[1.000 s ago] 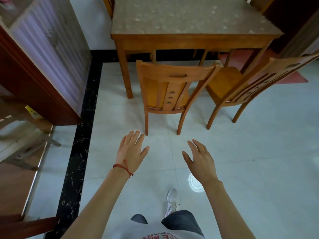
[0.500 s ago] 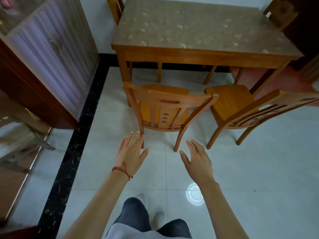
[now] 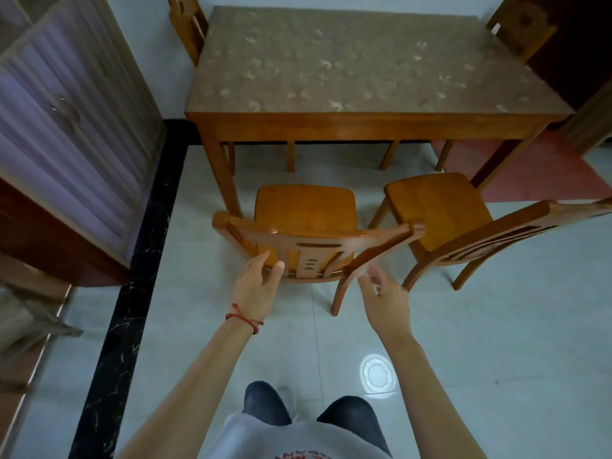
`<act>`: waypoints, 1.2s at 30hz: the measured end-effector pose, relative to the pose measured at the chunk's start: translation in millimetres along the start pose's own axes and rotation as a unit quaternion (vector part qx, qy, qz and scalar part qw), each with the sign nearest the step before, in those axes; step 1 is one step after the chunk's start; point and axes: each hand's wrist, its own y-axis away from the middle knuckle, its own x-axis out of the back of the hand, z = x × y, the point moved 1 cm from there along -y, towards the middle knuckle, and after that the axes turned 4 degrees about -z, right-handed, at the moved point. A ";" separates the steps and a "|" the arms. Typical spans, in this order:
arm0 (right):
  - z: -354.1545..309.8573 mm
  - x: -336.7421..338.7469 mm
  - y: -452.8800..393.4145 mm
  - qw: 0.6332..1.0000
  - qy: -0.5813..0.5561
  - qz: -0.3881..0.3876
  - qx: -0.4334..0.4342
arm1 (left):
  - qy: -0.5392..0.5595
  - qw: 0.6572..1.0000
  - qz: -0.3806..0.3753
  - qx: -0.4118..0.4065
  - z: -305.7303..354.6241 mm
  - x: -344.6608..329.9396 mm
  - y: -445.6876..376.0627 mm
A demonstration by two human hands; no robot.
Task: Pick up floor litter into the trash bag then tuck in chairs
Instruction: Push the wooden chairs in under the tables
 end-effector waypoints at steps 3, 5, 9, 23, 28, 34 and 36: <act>-6.8 -0.5 -19.2 0.989 -0.131 0.016 -0.068 | 0.129 0.989 0.019 0.063 11.5 0.6 -21.7; -7.0 -2.3 -33.9 0.971 -0.211 0.030 -0.108 | 0.260 0.954 0.030 0.144 17.5 -0.3 -37.8; -11.8 2.1 -60.4 0.945 -0.274 0.022 -0.175 | 0.377 0.890 0.036 0.255 24.9 -5.7 -66.7; -5.8 -1.6 -114.1 0.926 -0.303 0.012 -0.224 | 0.433 0.842 0.097 0.307 18.7 -11.3 -98.8; -1.8 -0.4 -121.7 0.925 -0.302 0.020 -0.228 | 0.441 0.840 0.112 0.297 18.3 -17.0 -100.5; 3.1 11.2 -142.6 0.926 -0.313 0.016 -0.209 | 0.437 0.839 0.140 0.291 32.9 -26.3 -112.0; 1.6 15.6 -150.5 0.927 -0.318 0.013 -0.200 | 0.446 0.835 0.146 0.288 39.5 -27.7 -117.4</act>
